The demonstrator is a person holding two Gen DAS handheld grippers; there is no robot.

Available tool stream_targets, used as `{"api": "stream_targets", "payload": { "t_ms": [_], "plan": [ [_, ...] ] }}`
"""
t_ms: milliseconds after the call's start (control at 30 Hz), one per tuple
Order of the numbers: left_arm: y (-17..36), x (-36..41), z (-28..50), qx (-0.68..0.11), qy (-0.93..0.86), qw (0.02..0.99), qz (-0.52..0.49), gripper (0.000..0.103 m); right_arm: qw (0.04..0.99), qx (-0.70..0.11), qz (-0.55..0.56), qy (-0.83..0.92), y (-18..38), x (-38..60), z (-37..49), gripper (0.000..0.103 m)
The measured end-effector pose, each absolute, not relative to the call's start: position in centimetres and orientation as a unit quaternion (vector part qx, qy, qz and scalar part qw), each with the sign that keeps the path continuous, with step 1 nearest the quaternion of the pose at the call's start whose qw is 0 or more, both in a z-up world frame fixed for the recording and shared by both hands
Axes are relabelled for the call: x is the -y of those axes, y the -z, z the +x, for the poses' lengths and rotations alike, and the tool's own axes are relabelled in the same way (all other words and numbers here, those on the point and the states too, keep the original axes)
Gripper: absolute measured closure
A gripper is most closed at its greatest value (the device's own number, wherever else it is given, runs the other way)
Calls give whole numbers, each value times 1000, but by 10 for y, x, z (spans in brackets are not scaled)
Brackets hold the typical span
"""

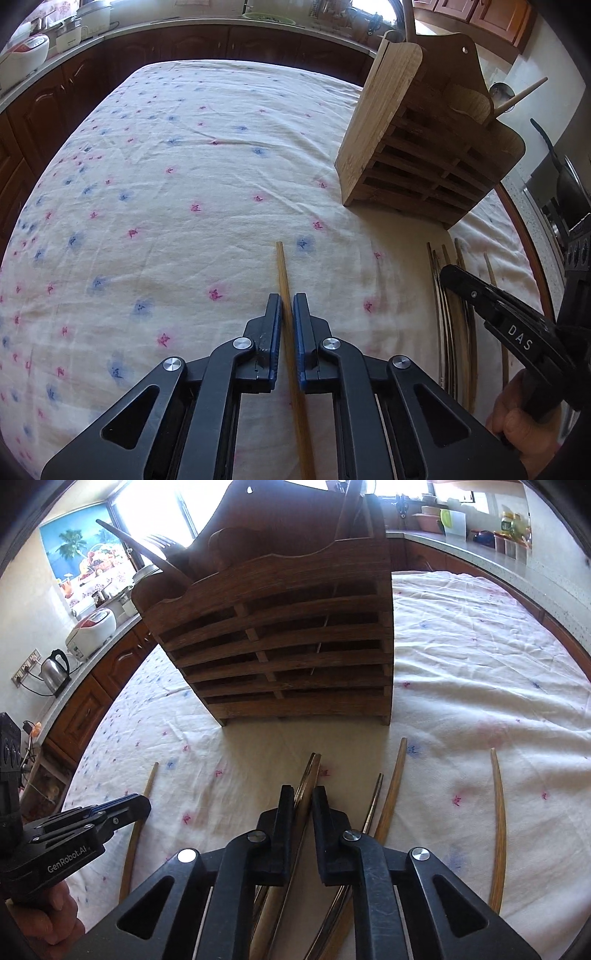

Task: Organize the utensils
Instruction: 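Close the left tool on a wooden chopstick while the right tool grasps chopsticks, then carry the chopsticks over the caddy and lower them into its slots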

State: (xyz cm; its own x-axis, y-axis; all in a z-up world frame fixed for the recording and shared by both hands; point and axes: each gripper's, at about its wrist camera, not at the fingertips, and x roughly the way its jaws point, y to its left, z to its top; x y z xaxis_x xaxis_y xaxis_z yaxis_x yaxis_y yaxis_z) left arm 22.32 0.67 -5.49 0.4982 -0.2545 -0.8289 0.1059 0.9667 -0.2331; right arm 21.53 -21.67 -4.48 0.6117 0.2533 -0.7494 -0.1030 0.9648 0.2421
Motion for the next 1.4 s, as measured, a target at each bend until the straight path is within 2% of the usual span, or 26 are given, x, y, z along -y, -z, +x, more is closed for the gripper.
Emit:
{"api": "stream_targets", "payload": {
  "t_ms": [233,967,1400],
  "plan": [
    [35,-18,211,-469,114,870,-99,98,899,-407,116,-109,26,232,201,98],
    [-71,-26,158,-358,166,909,-131,98,934,-297,147,-130,-66,249,146,98],
    [-101,-25,153,-322,171,922,-133,98,954,-231,147,-123,-110,264,130,98]
  ]
}}
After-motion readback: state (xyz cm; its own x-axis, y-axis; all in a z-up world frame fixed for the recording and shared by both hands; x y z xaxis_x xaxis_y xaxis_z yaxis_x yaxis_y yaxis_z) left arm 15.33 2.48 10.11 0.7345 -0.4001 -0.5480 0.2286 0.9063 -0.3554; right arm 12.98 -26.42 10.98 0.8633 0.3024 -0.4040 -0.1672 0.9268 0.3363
